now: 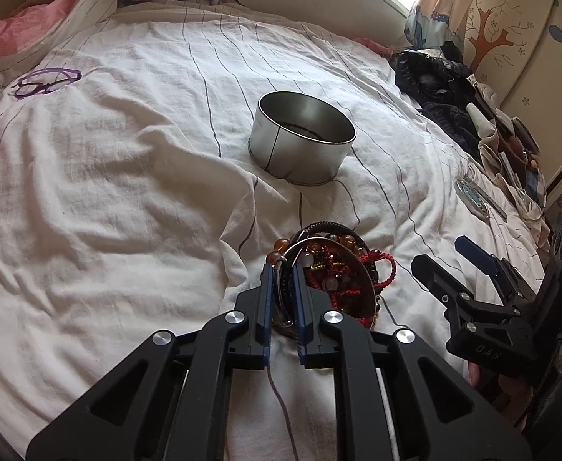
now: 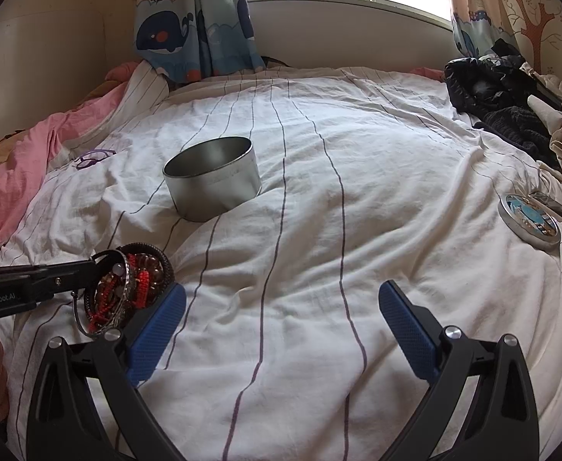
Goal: Organize jewelry
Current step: 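Close the left gripper on the red beaded jewelry and lift it, then carry the jewelry into the silver tin and open the left gripper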
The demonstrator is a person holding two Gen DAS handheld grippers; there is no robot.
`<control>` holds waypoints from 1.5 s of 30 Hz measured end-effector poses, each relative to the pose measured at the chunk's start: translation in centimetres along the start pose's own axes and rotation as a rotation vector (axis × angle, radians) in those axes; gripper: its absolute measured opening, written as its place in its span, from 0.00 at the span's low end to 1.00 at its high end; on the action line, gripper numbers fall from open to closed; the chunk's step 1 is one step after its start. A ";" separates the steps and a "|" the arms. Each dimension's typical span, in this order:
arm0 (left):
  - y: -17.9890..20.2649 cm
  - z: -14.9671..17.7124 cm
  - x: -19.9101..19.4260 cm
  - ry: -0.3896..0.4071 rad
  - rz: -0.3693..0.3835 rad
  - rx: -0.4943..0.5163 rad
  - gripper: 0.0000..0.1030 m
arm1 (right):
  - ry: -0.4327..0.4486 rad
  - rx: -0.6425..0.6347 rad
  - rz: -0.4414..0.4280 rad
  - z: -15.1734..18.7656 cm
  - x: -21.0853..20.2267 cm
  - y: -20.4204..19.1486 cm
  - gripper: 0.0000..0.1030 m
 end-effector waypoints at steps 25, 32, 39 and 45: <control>-0.2 -3.1 -5.4 0.161 0.053 -0.068 0.04 | -0.019 -0.112 -0.311 -0.6 -2.1 -7.2 0.39; 1.0 -3.6 -6.1 0.174 0.100 -0.057 0.04 | -0.052 -0.109 -0.368 -0.4 -2.2 -7.6 0.05; 1.9 -4.1 -5.8 0.170 0.127 -0.056 0.04 | -0.015 0.045 -0.474 -3.5 -4.6 -5.5 0.05; 3.3 -4.9 -4.5 0.147 0.116 -0.037 0.04 | -0.015 0.056 -0.468 -5.8 -3.8 -3.9 0.05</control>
Point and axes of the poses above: each gripper's, at about its wrist camera, not at the fingertips, and x roughly the way its jaws point, y to its right, z to its underside, the point moved 10 cm from there along x, roughly the way its jaws point, and after that the axes turned 11 degrees about z, right-handed, at the moved point
